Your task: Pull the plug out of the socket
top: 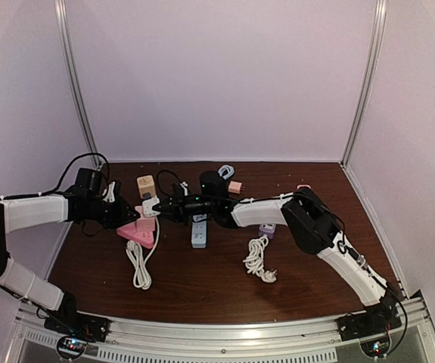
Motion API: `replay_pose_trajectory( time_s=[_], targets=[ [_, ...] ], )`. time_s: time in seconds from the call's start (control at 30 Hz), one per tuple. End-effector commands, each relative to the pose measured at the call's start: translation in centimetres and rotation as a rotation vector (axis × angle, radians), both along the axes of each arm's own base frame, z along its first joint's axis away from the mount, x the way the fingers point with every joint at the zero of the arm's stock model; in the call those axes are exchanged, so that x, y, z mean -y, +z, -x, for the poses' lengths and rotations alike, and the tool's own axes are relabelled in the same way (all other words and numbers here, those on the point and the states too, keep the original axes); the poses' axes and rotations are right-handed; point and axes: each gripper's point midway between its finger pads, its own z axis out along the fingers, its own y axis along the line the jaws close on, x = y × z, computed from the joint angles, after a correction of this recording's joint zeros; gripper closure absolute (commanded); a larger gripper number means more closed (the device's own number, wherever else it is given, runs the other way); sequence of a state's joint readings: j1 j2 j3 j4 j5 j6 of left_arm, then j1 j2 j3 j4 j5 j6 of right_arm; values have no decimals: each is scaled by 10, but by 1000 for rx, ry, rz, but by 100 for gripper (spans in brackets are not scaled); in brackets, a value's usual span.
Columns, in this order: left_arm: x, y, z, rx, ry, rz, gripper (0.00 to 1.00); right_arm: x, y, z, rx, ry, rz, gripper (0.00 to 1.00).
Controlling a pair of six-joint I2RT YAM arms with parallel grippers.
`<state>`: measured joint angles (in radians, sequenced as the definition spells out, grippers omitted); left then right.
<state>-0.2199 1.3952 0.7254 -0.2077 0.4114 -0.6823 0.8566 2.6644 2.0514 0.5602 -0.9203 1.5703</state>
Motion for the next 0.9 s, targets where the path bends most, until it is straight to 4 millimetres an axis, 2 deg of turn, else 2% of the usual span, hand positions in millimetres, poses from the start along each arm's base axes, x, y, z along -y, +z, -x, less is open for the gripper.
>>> replay_pose_trajectory(
  time_s=[0.0,0.4,0.57,0.73,0.8,0.87],
  targets=[
    [-20,-74,62,-310,-10,-161,83,8,109,11,219,20,-239,100],
    [-19,-73,58,-306,-9,-163,82,16,132,17,211,28,-305,100],
    [-16,-65,53,-284,-18,-151,82,27,123,4,263,-18,-208,100],
    [-9,-41,36,-215,-43,-127,81,57,98,-20,409,-103,34,100],
    [-4,-26,26,-173,-56,-111,81,81,89,-32,457,-148,156,100],
    [1,-12,18,-141,-72,-97,80,107,71,-43,483,-187,291,100]
  ],
)
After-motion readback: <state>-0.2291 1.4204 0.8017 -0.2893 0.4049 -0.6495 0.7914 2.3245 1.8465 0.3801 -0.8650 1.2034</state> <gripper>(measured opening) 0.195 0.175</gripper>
